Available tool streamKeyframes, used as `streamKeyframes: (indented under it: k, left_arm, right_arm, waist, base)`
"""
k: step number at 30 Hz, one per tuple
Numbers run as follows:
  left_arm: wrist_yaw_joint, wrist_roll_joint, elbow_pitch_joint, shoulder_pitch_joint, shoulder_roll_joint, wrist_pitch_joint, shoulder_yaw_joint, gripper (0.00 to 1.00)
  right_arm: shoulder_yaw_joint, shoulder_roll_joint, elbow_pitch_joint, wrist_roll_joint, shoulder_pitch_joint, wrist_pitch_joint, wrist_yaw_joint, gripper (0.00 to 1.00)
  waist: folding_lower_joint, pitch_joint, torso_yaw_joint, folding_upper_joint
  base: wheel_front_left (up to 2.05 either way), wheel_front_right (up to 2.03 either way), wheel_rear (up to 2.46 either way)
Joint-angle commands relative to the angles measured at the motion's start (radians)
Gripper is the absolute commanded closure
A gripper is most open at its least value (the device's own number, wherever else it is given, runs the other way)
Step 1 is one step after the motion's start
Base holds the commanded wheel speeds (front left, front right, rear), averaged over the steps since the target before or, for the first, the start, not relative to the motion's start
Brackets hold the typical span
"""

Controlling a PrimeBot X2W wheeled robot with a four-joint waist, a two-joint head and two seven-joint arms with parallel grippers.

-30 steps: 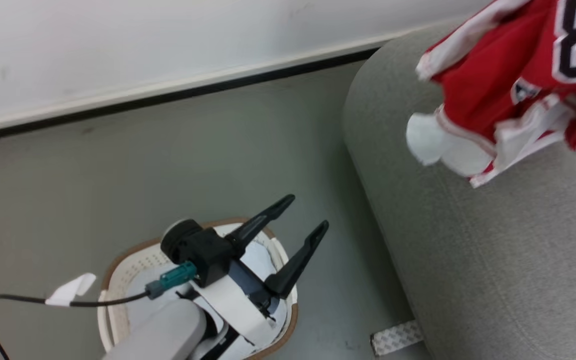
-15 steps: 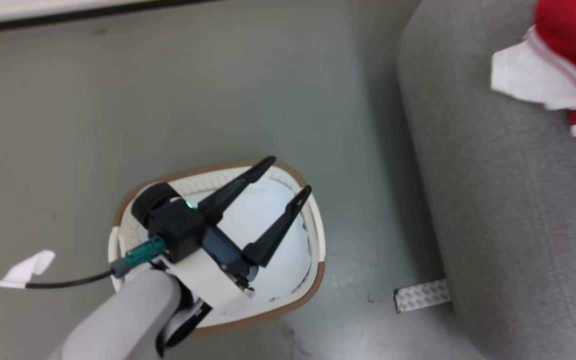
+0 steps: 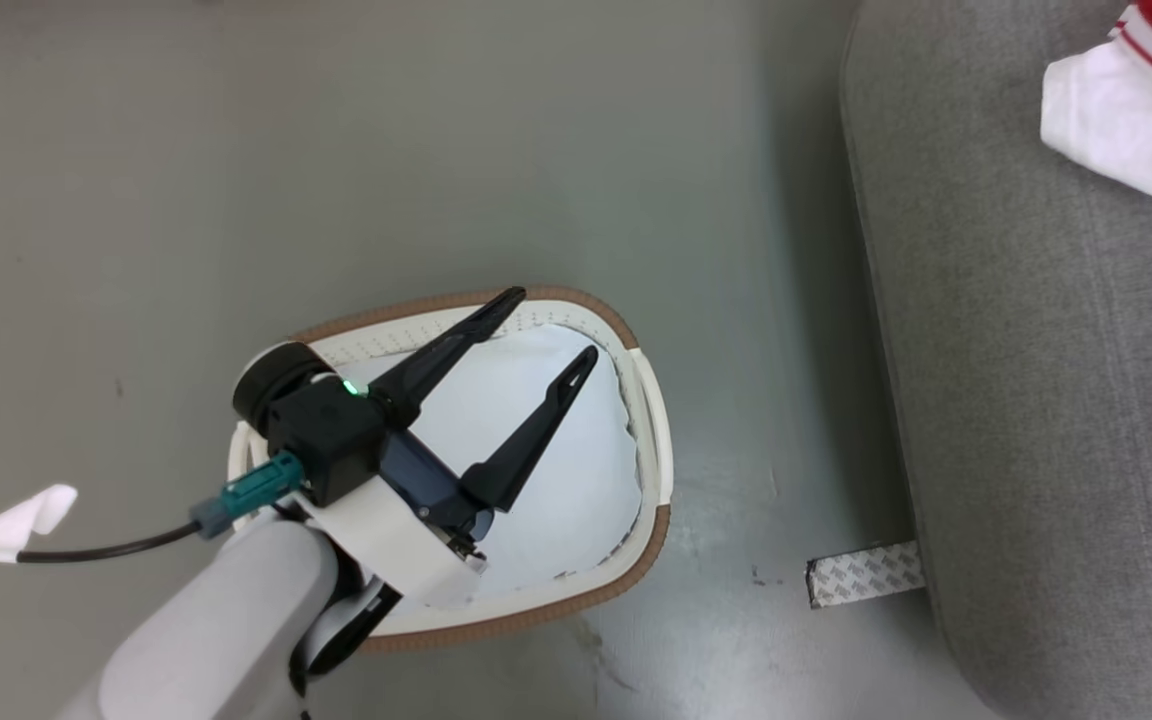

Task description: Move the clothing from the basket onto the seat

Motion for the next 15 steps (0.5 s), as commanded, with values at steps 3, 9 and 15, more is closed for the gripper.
streamKeyframes:
  k: [3, 9, 15]
  left_arm:
    - [-0.003, -0.006, 0.016, 0.008, 0.0, -0.002, 0.005, 0.0]
    - [0.002, -0.013, 0.054, 0.044, -0.026, -0.001, 0.021, 0.0]
    - [0.011, -0.018, 0.091, 0.087, -0.056, -0.002, 0.049, 0.0]
  right_arm:
    - [0.02, 0.002, 0.009, -0.022, -0.002, 0.028, -0.003, 0.1]
    - [0.084, 0.003, 0.008, -0.002, 0.039, 0.073, -0.003, 0.0]
    - [0.205, -0.039, -0.017, 0.086, 0.089, 0.075, -0.003, 0.0]
  waist:
    - [-0.0002, -0.049, -0.009, 0.0]
    - [-0.0002, -0.159, -0.027, 0.0]
    - [-0.0002, -0.273, -0.034, 0.0]
  base:
    - [0.0, 0.0, 0.0]
    - [0.0, 0.0, 0.0]
    - [0.0, 0.0, 0.0]
